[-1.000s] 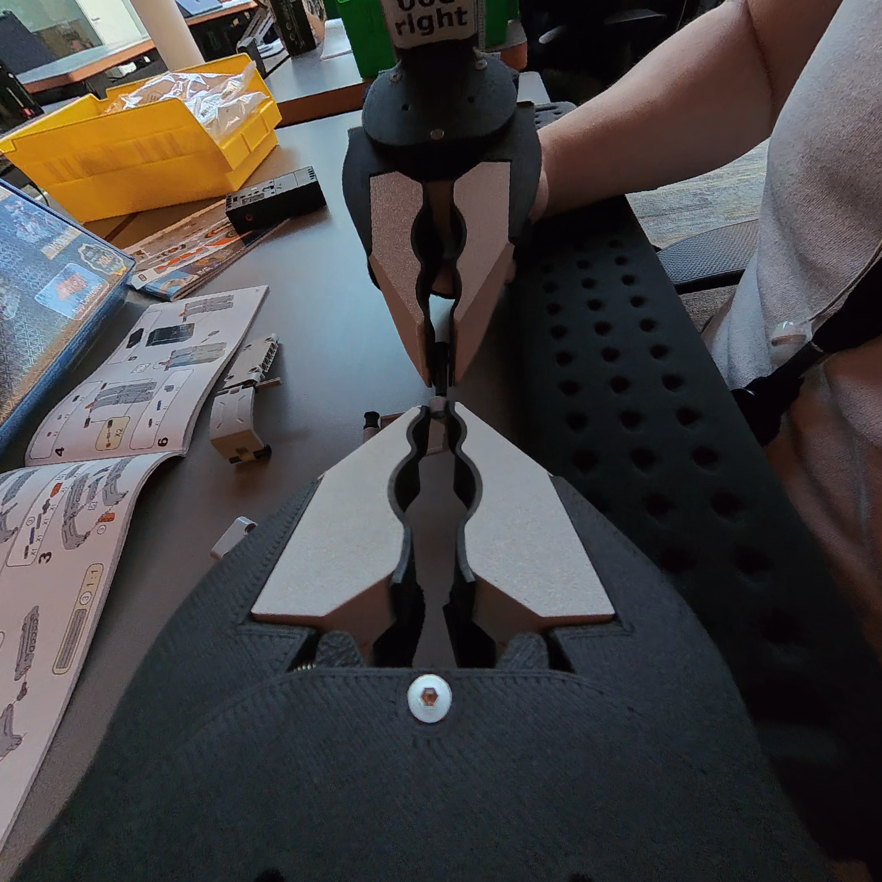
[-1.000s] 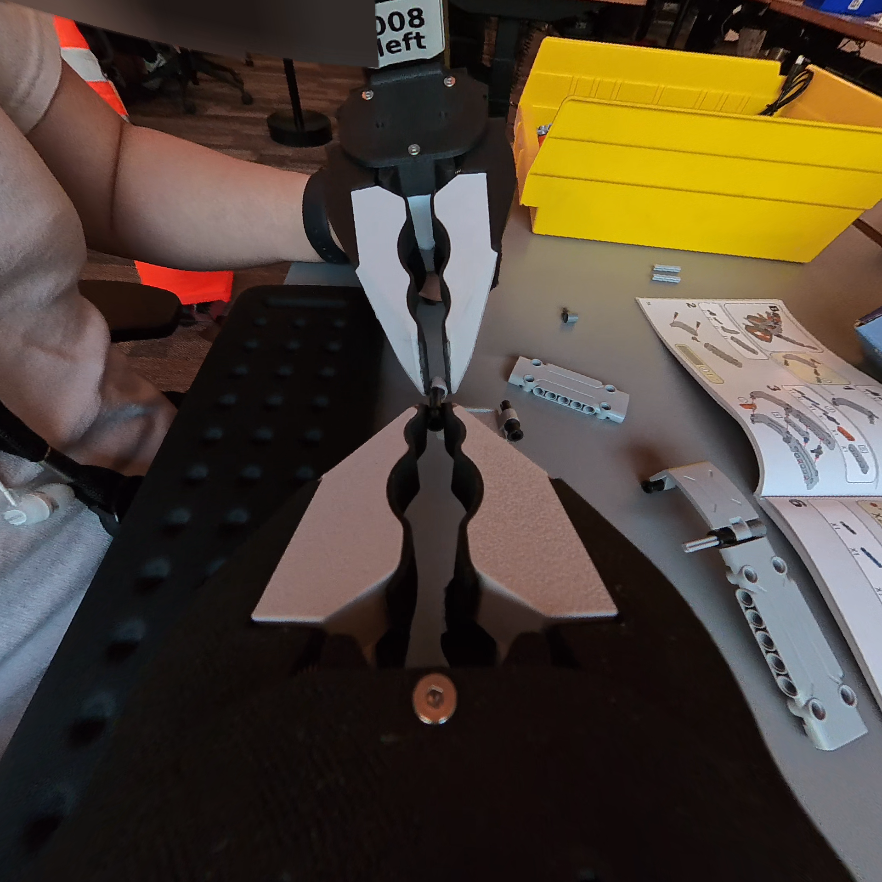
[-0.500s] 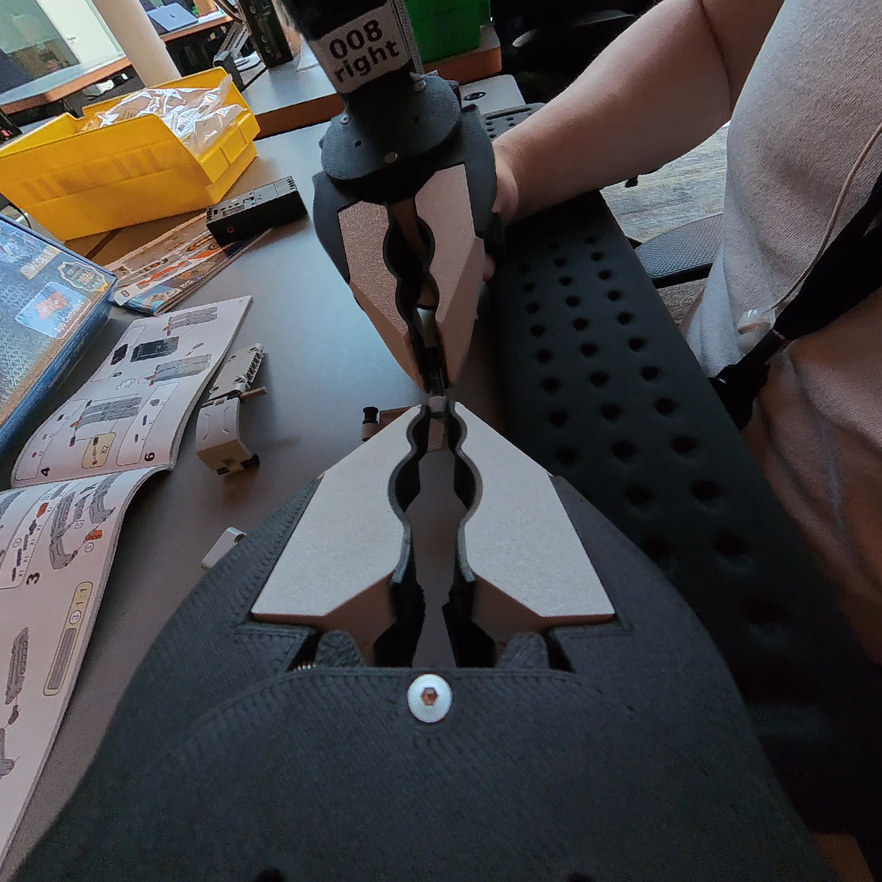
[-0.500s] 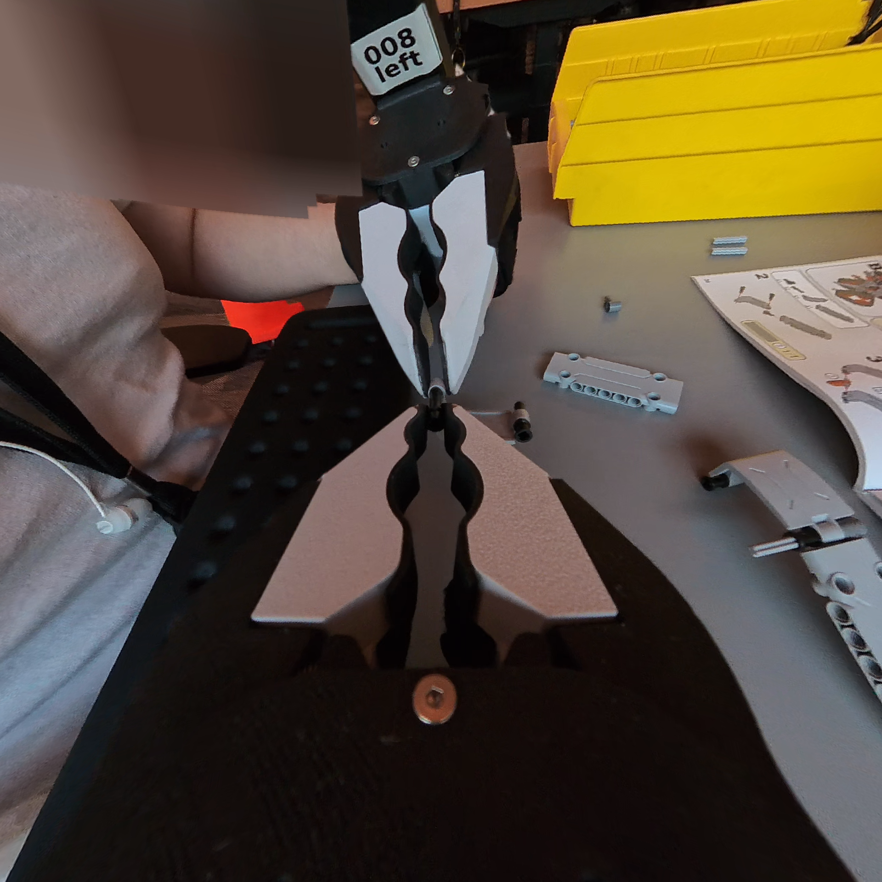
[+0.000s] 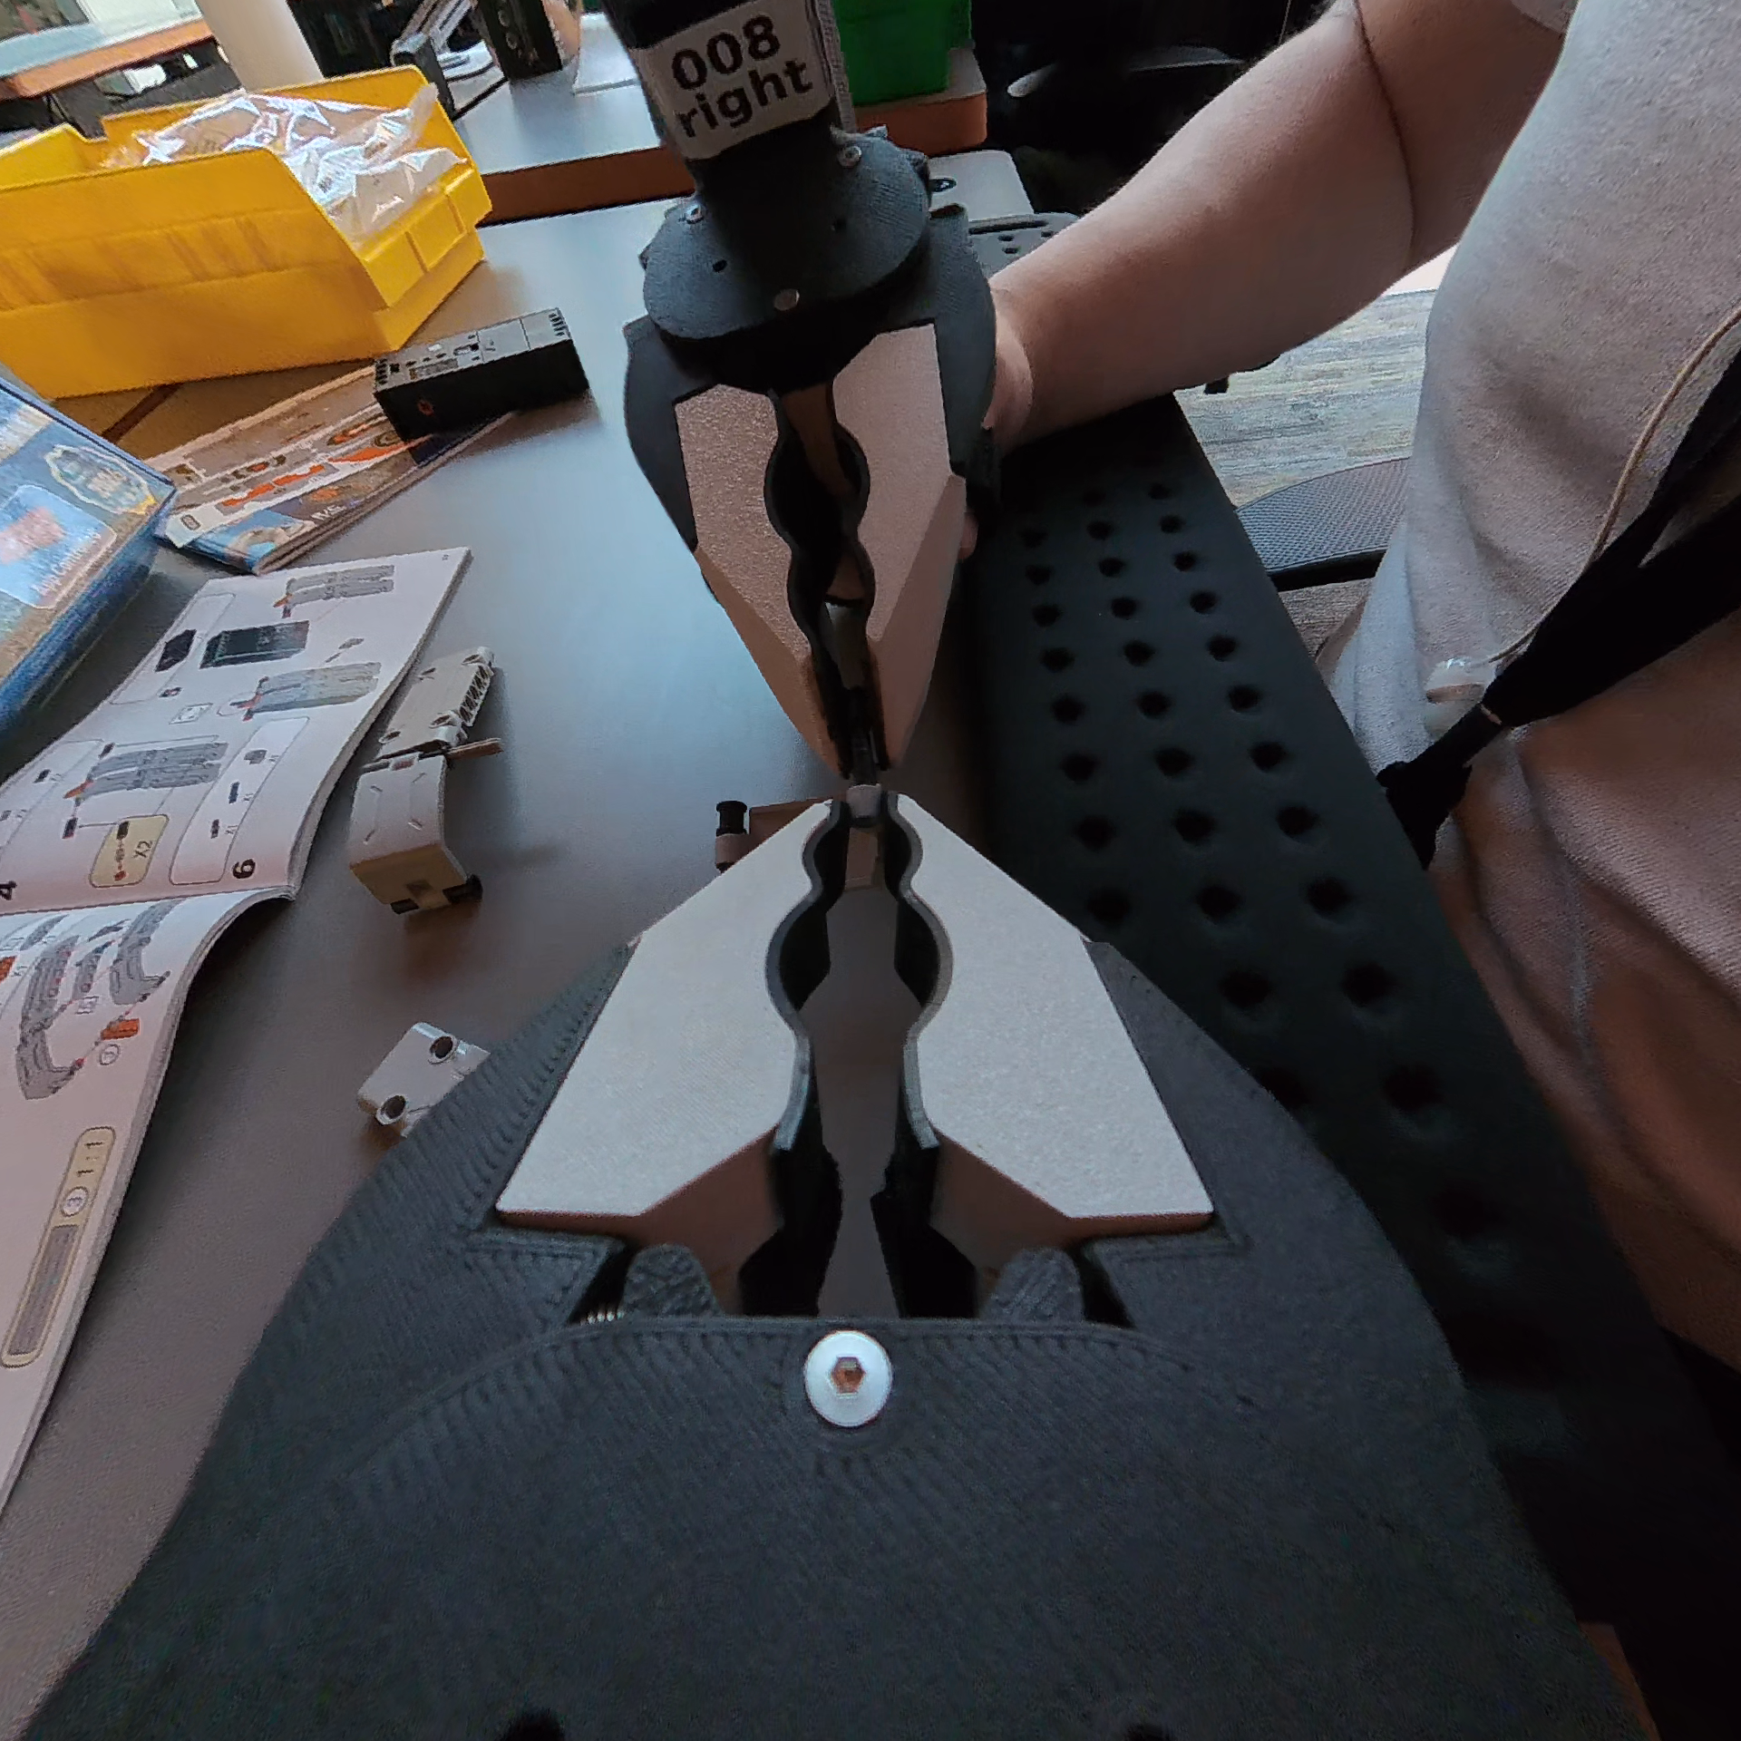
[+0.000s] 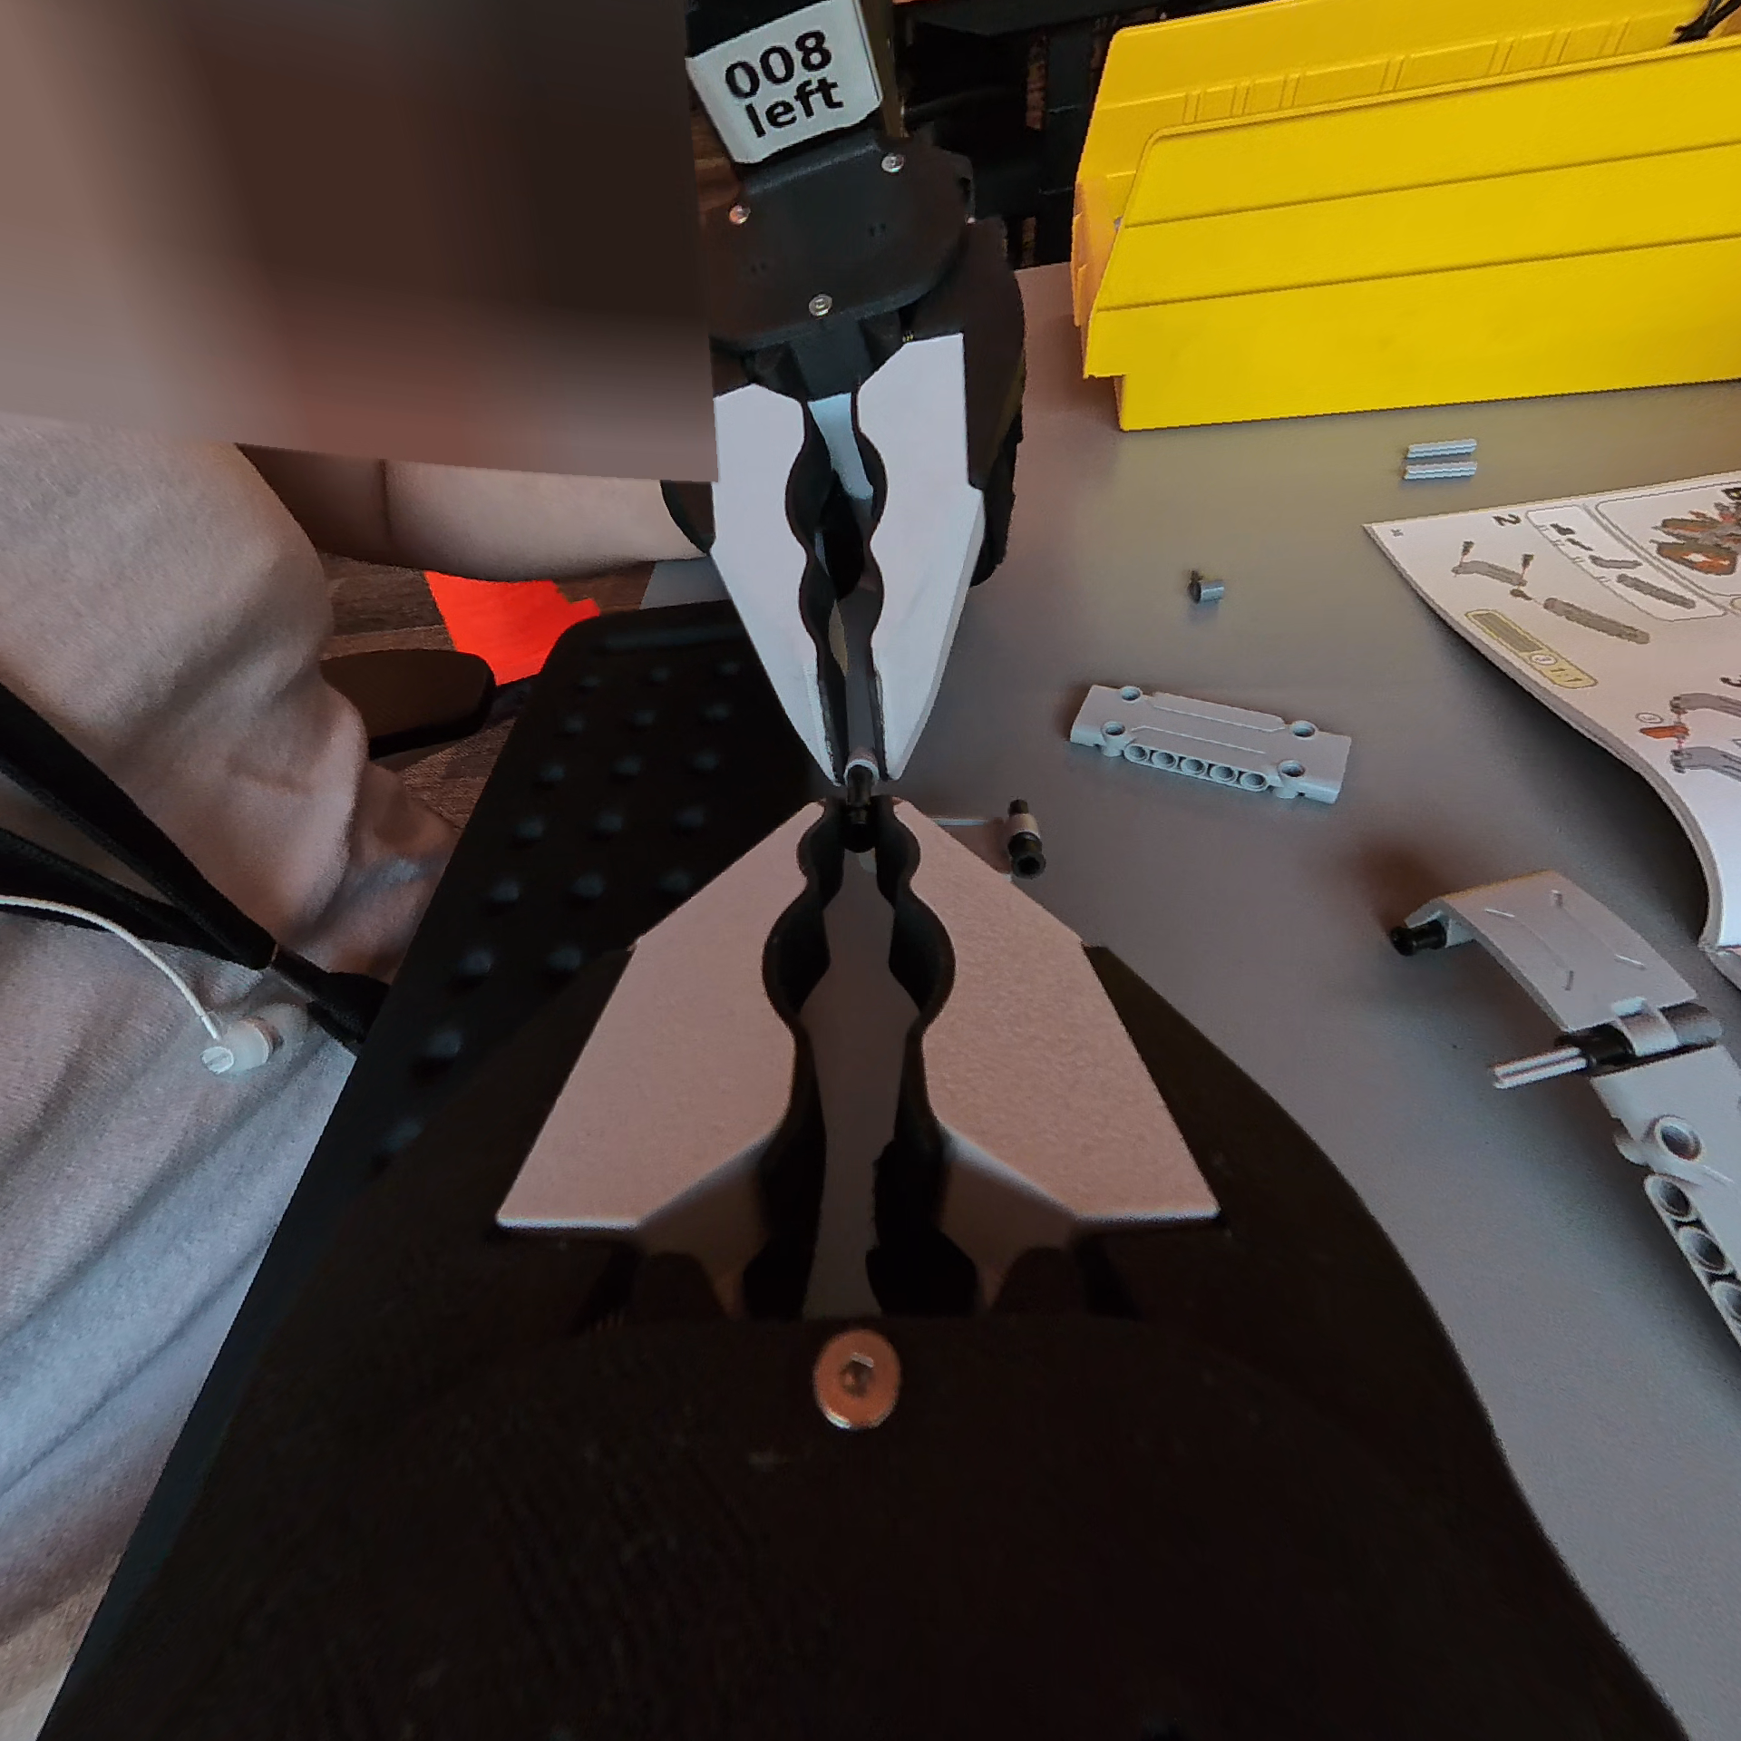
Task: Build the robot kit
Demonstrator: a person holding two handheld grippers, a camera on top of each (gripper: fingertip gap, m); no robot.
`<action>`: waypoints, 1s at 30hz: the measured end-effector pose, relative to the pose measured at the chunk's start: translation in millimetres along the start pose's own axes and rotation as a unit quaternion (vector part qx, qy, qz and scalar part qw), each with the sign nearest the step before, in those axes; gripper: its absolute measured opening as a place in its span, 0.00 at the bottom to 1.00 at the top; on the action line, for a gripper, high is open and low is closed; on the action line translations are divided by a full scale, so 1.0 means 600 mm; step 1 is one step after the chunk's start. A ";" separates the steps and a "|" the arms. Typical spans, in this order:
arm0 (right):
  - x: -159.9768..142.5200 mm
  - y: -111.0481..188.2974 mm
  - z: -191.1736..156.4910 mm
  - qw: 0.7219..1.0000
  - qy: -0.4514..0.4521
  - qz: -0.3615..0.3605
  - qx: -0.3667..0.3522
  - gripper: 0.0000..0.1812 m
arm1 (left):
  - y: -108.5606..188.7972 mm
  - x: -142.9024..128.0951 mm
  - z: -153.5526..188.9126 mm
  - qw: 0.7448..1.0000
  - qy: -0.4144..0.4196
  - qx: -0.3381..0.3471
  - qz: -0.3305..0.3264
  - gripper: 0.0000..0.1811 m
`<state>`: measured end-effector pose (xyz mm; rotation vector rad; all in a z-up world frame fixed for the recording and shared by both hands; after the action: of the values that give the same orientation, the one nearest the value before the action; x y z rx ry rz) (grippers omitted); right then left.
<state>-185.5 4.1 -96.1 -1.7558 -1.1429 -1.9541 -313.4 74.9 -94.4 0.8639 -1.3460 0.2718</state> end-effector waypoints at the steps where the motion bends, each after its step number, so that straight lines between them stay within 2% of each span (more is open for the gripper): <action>1: 0.000 -0.001 -0.001 1.000 0.003 -0.003 -0.005 0.03 | 0.000 -0.001 -0.001 1.000 0.005 -0.001 -0.002 0.03; 6: -0.003 -0.004 -0.001 0.999 0.004 -0.015 -0.029 0.03 | -0.003 -0.005 -0.003 1.000 0.017 0.003 -0.018 0.03; 10: -0.002 -0.004 0.001 1.000 -0.011 -0.013 -0.022 0.03 | 0.000 -0.004 -0.004 1.000 0.022 0.000 -0.011 0.03; 15: -0.003 -0.006 -0.003 0.999 0.014 -0.019 -0.024 0.03 | -0.001 -0.005 -0.004 0.999 0.036 -0.012 -0.015 0.03; 25: -0.010 -0.009 -0.019 0.987 0.139 -0.059 -0.048 0.03 | -0.012 -0.009 0.001 0.998 0.034 -0.027 -0.044 0.03; 27: -0.016 -0.023 -0.034 0.979 0.186 -0.078 -0.041 0.03 | -0.015 0.004 0.006 0.998 0.037 -0.055 -0.002 0.02; 30: -0.017 -0.026 -0.039 0.977 0.196 -0.072 -0.048 0.03 | -0.016 0.005 0.009 0.997 0.043 -0.064 0.001 0.02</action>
<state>-210.2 -5.1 -109.8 -1.2706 -1.0735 -2.3410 -310.6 64.3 -95.6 0.7366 -1.2705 0.2200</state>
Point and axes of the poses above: each gripper's, where its closed fingertips meet, y back along the fingers, x out of its top, z = x × y across the jaws, the point moved 8 cm from there along y, back along the fingers, and after that the axes turned 14 degrees about -x, right-handed, at the moved point
